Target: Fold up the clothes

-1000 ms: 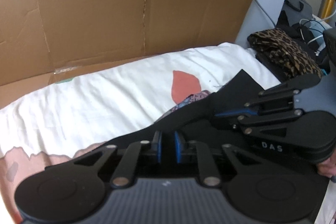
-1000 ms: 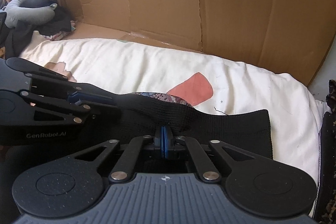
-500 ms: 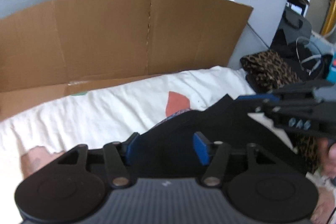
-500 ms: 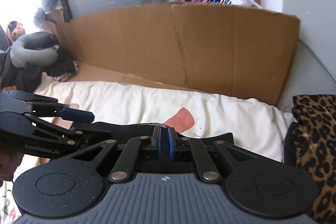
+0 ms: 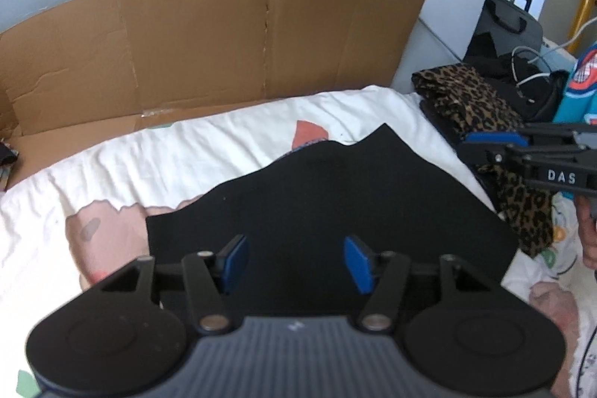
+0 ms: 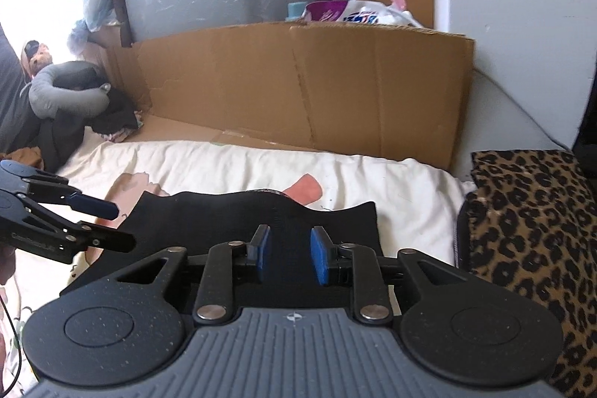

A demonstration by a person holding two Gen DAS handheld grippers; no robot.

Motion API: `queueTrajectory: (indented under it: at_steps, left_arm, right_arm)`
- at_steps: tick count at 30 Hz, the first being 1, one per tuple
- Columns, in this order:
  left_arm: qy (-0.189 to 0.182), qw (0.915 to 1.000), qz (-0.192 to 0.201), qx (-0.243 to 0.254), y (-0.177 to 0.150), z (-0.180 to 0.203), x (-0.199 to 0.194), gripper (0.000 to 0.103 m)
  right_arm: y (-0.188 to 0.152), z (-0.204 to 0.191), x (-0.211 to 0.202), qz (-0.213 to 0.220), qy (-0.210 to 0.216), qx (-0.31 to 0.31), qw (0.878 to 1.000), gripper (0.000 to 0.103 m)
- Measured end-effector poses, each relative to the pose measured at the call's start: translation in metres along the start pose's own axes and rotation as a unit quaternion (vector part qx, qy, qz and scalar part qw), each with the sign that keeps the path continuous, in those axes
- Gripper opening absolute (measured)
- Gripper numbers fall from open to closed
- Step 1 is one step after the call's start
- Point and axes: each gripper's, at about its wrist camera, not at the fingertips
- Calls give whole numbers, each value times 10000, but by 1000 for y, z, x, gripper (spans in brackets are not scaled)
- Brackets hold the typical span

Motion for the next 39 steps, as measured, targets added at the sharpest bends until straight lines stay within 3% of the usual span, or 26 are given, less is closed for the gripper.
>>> queueTrajectory:
  at_steps: [15, 21, 29, 39]
  left_arm:
    - [9, 9997, -116, 195, -8, 1, -71, 63]
    - [-211, 9994, -106, -238, -16, -8, -77, 64]
    - [-349, 9987, -283, -231, -34, -8, -73, 64]
    - [-451, 9969, -630, -145, -67, -8, -59, 63]
  right_arm:
    - [-7, -1, -57, 172, -25, 201, 9996, 37]
    - [-10, -11, -68, 40, 174, 224, 9996, 37]
    - [-22, -20, -68, -241, 272, 188, 9992, 40]
    - [-68, -20, -57, -747, 97, -25, 9972, 40]
Point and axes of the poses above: each gripper's, at about its wrist camera, not at the fingertips, and x roughly the way its jaws point, z to its right, y to its top, and after that the axes turned 14 degrees about z, right-handed
